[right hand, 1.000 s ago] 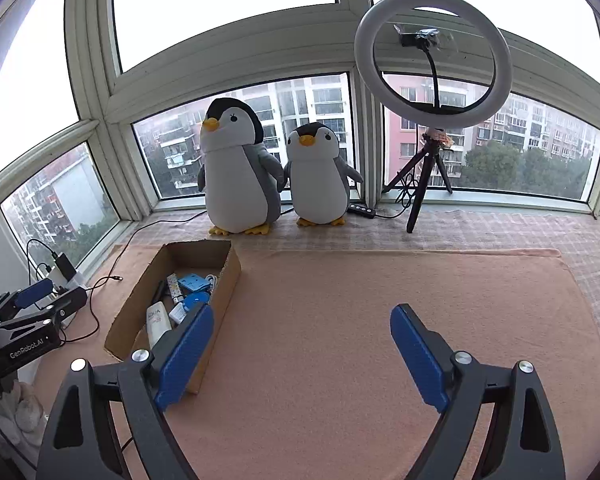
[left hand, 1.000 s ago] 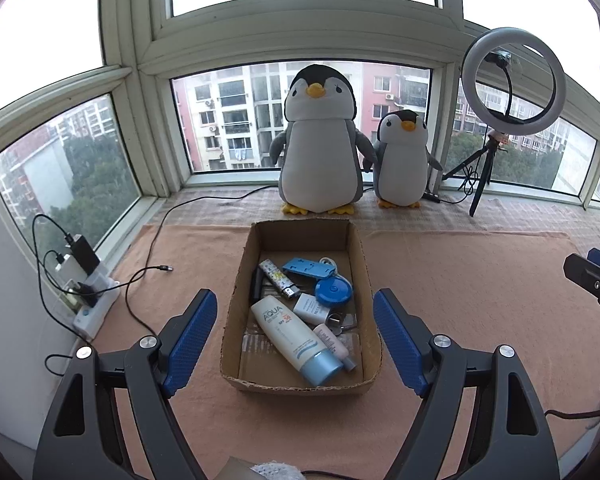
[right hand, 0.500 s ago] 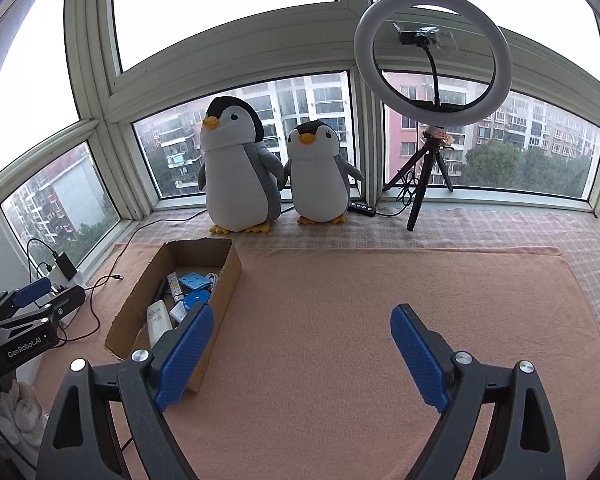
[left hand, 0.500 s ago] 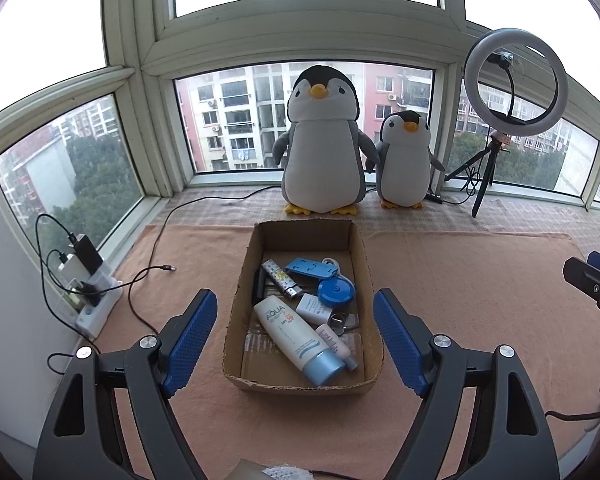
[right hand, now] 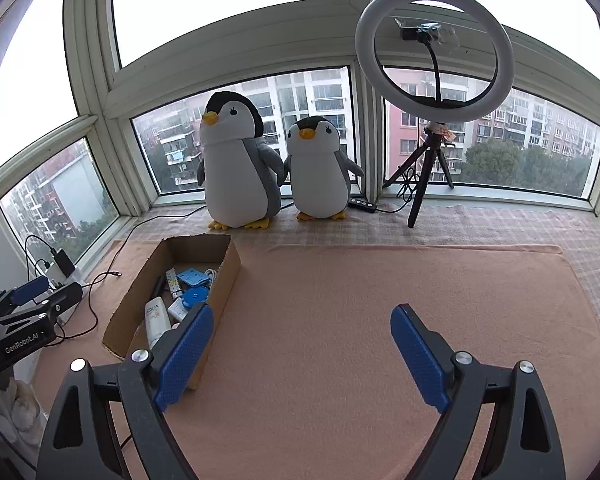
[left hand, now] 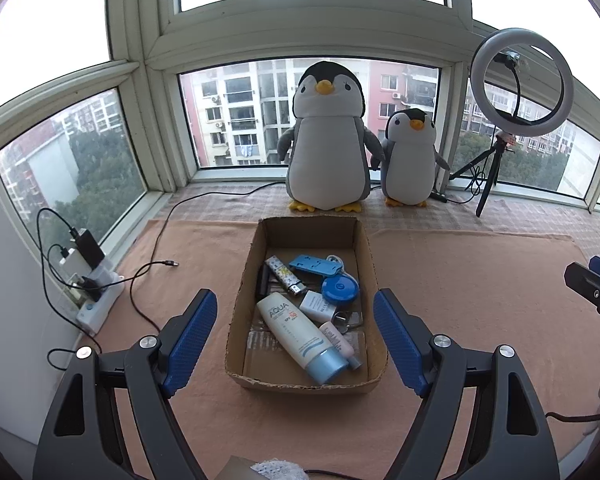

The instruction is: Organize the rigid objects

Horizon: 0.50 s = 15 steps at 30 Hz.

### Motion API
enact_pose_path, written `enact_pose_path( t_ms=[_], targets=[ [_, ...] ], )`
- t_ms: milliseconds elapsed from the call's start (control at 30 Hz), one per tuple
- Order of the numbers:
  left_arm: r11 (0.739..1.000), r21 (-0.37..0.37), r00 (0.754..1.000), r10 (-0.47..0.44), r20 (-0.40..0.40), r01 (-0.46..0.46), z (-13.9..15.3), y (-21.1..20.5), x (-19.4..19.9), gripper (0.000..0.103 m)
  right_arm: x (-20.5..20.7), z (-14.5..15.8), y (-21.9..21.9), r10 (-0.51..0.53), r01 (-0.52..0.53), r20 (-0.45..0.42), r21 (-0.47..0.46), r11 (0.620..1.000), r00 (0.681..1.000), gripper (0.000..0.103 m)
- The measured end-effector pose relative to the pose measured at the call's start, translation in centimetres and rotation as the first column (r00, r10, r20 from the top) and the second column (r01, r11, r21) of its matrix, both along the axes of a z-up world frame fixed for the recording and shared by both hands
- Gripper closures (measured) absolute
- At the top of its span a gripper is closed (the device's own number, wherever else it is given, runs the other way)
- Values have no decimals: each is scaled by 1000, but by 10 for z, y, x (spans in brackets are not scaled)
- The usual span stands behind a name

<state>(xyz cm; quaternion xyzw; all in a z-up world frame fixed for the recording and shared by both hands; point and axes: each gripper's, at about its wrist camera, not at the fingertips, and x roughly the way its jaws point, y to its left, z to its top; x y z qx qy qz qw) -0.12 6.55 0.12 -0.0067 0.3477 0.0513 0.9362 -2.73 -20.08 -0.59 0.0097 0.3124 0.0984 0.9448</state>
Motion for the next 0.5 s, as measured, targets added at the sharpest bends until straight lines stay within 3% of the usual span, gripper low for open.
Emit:
enact_pose_path(
  t_ms=[500],
  targets=[
    [1000, -6, 1000, 9, -15, -9, -2, 1, 2, 22, 3, -2, 12, 35, -35, -9, -14, 999, 999, 15]
  ],
)
